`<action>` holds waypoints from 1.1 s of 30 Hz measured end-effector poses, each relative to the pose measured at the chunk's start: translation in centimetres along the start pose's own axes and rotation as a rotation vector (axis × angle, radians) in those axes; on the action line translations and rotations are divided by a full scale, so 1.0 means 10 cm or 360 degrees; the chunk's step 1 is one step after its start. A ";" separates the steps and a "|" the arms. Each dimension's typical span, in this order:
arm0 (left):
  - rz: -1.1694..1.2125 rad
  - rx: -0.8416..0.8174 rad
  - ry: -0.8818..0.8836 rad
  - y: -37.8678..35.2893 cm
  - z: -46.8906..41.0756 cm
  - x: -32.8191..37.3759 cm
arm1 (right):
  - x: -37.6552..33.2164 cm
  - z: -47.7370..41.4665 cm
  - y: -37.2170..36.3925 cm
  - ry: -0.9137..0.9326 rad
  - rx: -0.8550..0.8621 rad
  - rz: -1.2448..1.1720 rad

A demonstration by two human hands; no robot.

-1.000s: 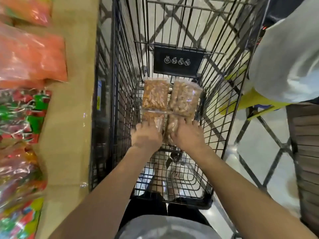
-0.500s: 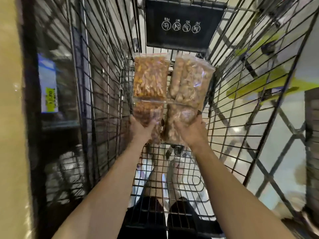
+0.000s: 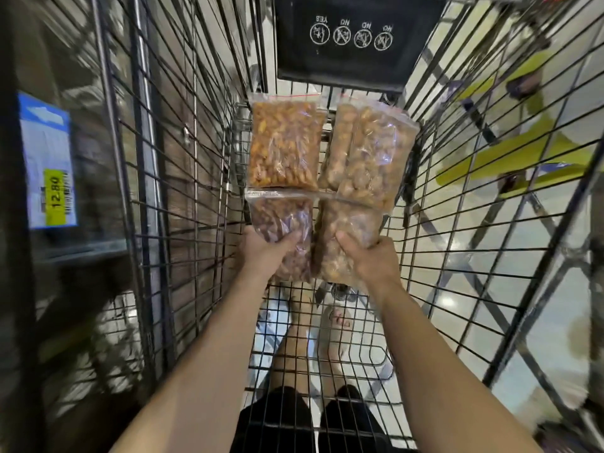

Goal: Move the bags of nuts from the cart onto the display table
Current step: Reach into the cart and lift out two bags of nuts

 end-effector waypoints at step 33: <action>0.0458 0.0238 -0.0585 0.85 1.79 0.29 | -0.67 1.33 0.69 0.0654 -0.0266 -0.0457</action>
Point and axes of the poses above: each hand's wrist, its own z-axis away from the middle knuckle, its own y-axis out of the back of the hand, x = y × z, the point moved 9 cm from there along -z, towards the middle knuckle
